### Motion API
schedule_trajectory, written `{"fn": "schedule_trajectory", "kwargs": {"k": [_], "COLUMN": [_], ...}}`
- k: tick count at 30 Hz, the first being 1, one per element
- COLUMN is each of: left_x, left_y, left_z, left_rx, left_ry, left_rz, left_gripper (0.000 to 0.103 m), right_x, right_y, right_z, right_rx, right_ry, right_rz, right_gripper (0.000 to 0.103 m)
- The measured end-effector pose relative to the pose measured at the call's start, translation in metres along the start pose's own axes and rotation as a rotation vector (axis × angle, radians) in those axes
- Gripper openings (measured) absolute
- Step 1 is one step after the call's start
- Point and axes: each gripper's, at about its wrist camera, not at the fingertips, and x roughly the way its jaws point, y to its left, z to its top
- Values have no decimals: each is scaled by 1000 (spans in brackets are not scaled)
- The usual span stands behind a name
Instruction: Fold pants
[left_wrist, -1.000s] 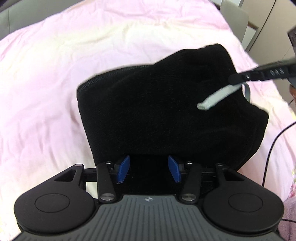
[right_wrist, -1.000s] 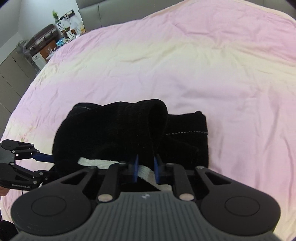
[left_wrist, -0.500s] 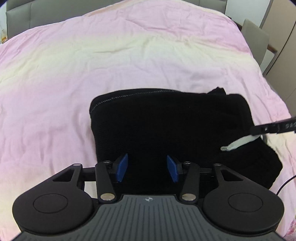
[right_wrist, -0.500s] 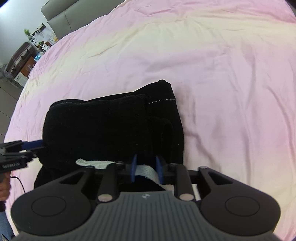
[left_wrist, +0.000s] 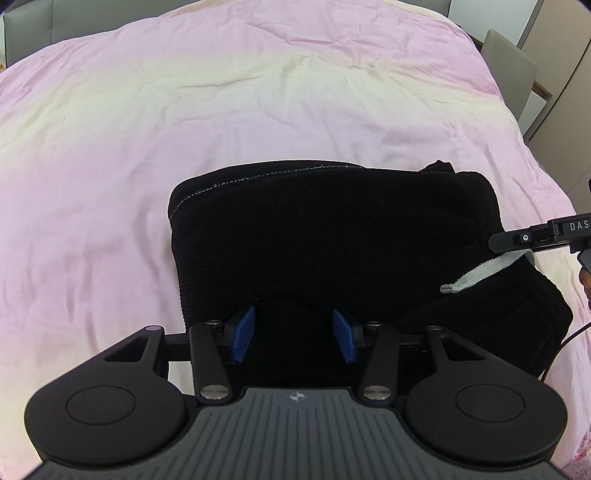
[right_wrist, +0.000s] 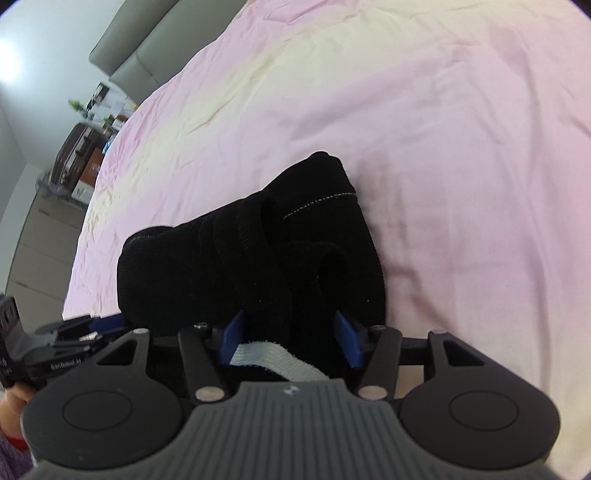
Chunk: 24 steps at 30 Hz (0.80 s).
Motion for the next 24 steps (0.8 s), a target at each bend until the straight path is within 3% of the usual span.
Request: {"fn": "schedule_trajectory", "kwargs": {"k": [1,2,7,15,18,20,24], "left_x": [0,0,2,5,5,1,-17], "left_y": [-1,0,-1,-9,-12,-12,-9], "left_z": [1,0,0,5,6,7,8], "left_rx": [0,-1,-8,-7,-9,-13,-6], "left_ry": [1,1,4,19,23,14,-47], "left_rz": [-1,-3,8,46,61,60,56], "left_gripper": [53,53,53,53,53,53,49], "right_x": [-1,-3,2,16,2,-13,-45], "right_y": [2,3,-11,-33,2,23,67], "right_z": [0,0,-8,-19,-23,-21,-9], "right_rx": [-21,-38,19,202,83,-3,-125], "right_ry": [-3,-11,-9,-18,-62,-87,-165], "right_rz": [-34,-58,21,79,-15,-38,-68], "right_gripper": [64,68,59,57,42,22,15]}}
